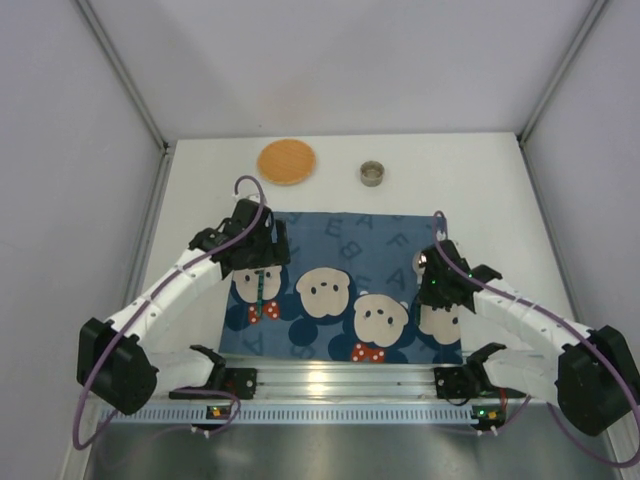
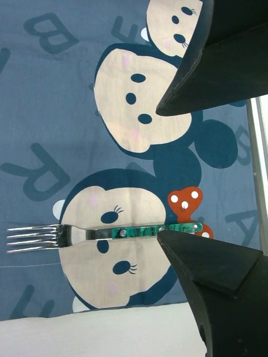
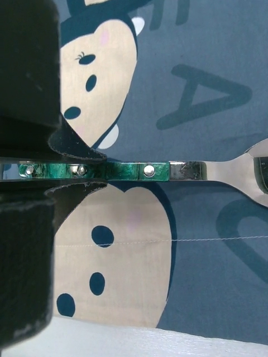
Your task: Set the dinner table for one person
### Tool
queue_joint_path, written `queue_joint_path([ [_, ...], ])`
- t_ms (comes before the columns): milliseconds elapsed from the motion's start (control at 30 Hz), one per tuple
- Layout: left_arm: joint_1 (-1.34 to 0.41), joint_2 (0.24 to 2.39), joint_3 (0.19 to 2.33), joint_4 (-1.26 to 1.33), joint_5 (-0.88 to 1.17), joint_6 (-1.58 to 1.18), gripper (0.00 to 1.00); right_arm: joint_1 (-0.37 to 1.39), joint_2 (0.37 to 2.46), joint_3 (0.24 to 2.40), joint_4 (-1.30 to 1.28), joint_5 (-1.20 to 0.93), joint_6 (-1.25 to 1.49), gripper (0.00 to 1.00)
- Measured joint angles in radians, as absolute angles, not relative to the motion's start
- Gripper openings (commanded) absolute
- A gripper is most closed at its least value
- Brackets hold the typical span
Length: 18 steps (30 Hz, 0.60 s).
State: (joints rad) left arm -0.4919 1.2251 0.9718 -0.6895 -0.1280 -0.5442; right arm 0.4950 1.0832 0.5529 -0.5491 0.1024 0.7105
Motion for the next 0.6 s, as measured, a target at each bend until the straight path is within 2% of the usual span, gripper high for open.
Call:
queue_joint_path([
  [100, -0.492, 1.209, 0.953, -0.696, -0.129, -0.552, 0.88, 0.495, 1.083, 0.529, -0.548, 0.095, 0.71, 0.0],
  [133, -0.492, 1.206, 0.948, -0.7, -0.131, -0.554, 0.88, 0.495, 1.083, 0.526, -0.55, 0.094, 0.71, 0.06],
  [167, -0.492, 1.205, 0.944, -0.703, -0.133, -0.556, 0.88, 0.495, 1.084, 0.525, -0.552, 0.094, 0.71, 0.19],
  [233, -0.492, 1.204, 0.94, -0.707, -0.139, -0.559, 0.88, 0.495, 1.09, 0.525, -0.558, 0.096, 0.713, 0.31],
  [267, -0.492, 1.204, 0.94, -0.708, -0.144, -0.56, 0.88, 0.495, 1.095, 0.525, -0.567, 0.094, 0.713, 0.42],
  [367, -0.492, 1.205, 0.941, -0.707, -0.158, -0.566, 0.89, 0.495, 1.104, 0.525, -0.592, 0.093, 0.711, 0.61],
  [433, -0.49, 1.217, 0.955, -0.707, -0.169, -0.567, 0.89, 0.495, 1.104, 0.534, -0.622, 0.092, 0.702, 0.67],
  [467, -0.487, 1.23, 0.972, -0.707, -0.173, -0.567, 0.89, 0.495, 1.103, 0.548, -0.644, 0.092, 0.698, 0.83],
  [600, -0.45, 1.326, 1.084, -0.686, -0.162, -0.567, 0.89, 0.495, 1.074, 0.65, -0.726, 0.093, 0.665, 0.92],
])
